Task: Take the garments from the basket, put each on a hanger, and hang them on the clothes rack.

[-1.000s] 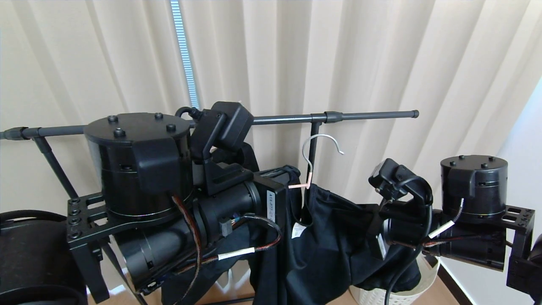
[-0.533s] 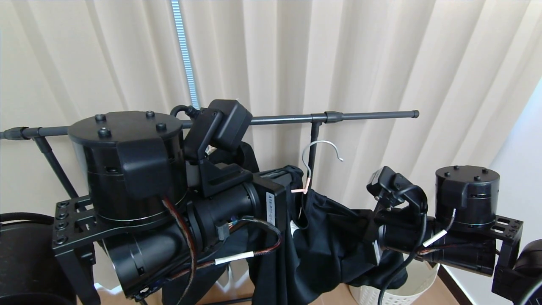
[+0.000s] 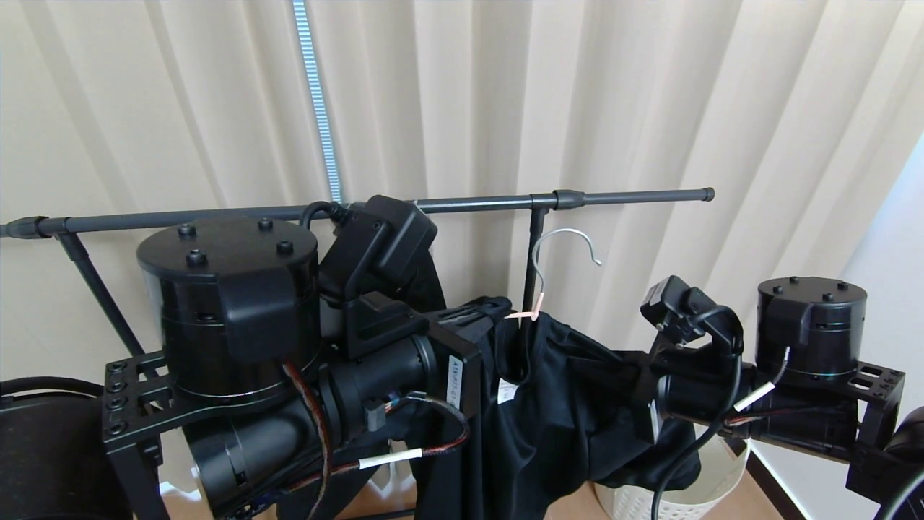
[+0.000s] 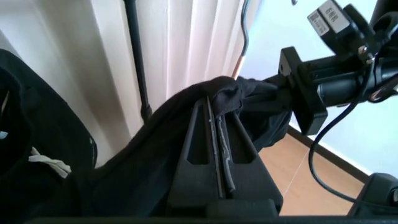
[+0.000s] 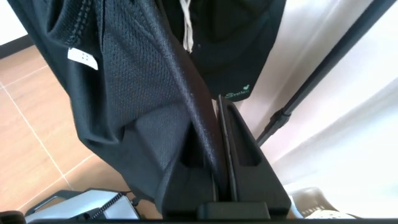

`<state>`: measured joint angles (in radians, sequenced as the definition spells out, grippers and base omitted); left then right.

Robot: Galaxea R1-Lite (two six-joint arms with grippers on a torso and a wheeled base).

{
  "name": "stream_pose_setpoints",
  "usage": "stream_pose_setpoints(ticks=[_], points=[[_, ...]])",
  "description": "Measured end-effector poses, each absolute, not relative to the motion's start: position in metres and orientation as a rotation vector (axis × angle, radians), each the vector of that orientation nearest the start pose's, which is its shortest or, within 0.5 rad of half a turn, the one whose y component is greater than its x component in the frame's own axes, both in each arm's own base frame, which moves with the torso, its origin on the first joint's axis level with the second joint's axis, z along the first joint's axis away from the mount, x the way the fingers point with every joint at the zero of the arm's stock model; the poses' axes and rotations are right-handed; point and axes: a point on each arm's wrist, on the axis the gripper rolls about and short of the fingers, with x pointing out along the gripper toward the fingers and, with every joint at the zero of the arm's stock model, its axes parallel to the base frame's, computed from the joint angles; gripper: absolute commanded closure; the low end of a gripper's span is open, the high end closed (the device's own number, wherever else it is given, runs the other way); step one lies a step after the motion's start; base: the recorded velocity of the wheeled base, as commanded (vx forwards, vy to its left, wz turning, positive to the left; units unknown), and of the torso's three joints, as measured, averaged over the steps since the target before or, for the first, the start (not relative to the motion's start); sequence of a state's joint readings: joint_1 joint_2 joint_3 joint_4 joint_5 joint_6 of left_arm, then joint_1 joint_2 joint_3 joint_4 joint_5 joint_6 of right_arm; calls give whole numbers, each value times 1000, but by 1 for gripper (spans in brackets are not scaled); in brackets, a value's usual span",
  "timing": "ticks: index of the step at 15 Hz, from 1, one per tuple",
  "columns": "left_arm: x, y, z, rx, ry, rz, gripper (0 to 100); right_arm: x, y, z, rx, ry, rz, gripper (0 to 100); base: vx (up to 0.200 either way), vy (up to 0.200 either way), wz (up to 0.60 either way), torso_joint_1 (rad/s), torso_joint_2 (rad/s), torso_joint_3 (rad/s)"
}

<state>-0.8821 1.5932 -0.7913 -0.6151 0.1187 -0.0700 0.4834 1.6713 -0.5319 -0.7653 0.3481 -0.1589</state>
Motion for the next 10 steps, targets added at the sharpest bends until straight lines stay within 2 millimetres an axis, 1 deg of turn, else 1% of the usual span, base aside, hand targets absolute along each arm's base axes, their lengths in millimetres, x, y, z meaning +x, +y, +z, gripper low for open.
stream_pose_setpoints(ticks=[4, 6, 8, 10], points=[[179, -211, 206, 53, 190, -750, 0, 235, 126, 136, -170, 312, 833, 100, 0, 0, 0, 0, 0, 0], [179, -205, 206, 119, 165, -739, 0, 237, 123, 137, -167, 307, 818, 100, 0, 0, 0, 0, 0, 0], [183, -190, 211, 181, 138, -699, 0, 240, 116, 139, -162, 302, 797, 100, 0, 0, 0, 0, 0, 0], [190, -169, 215, 187, 155, -642, 0, 242, 107, 142, -145, 290, 816, 100, 0, 0, 0, 0, 0, 0]])
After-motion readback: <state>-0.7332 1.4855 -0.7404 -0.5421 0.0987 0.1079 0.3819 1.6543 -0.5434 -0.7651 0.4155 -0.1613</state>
